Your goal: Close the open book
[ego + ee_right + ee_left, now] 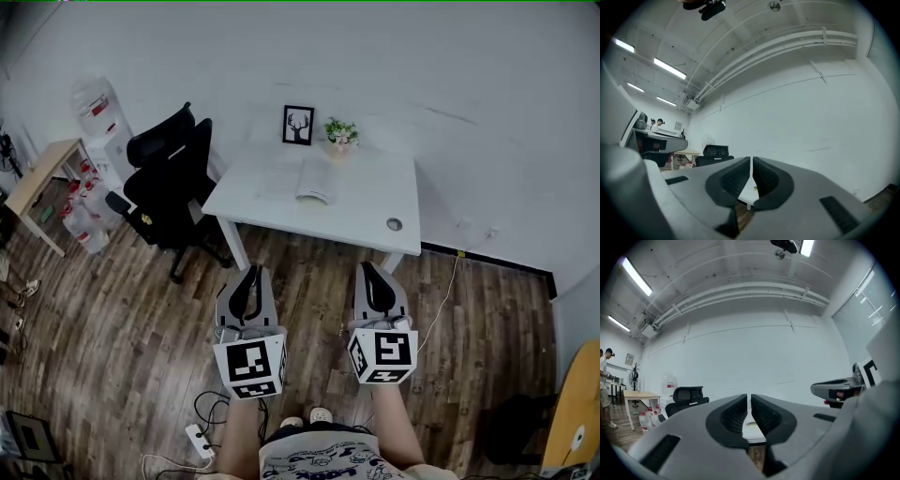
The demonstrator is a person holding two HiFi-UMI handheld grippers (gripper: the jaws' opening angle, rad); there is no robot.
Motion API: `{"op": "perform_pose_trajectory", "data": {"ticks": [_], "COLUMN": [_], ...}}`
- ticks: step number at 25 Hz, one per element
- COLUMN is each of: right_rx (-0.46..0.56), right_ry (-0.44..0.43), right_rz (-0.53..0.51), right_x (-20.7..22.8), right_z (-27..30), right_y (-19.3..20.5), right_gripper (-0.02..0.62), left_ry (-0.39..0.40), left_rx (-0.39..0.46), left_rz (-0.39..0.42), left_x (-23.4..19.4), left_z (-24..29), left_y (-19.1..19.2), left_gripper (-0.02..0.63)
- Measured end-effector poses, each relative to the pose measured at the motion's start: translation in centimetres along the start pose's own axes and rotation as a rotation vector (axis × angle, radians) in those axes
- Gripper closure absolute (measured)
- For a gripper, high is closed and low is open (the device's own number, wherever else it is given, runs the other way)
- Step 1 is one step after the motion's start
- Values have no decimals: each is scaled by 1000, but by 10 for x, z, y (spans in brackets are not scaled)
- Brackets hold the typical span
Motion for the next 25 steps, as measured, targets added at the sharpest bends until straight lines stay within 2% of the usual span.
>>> {"op": "perform_pose_trajectory", "data": {"ticks": [11, 20, 25], "right_rx": [-22, -26, -29], "right_ry": [-4, 7, 24], "right_rz": [13, 15, 16], "right_x": [27, 20, 15], "right_z": [32, 88, 130], "right_y": [11, 17, 19], "right_gripper": [565, 565, 565], "left_ry": [-2, 9, 30], "left_rx": [-4, -3, -6], "left_rz": [-18, -19, -27], "left_x": [9, -22, -48], "left_z": [39, 88, 127], "left_y": [8, 14, 18], "left_gripper": [572, 568, 523]}}
Point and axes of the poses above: the fingertips, and each gripper's own axes: z forward along the fingers, x to its right, y out of its underside, the point moved 4 cm from there along -z, backward along the fingers, and after that the axes turned 11 degrees about y, right-handed, at the moved point
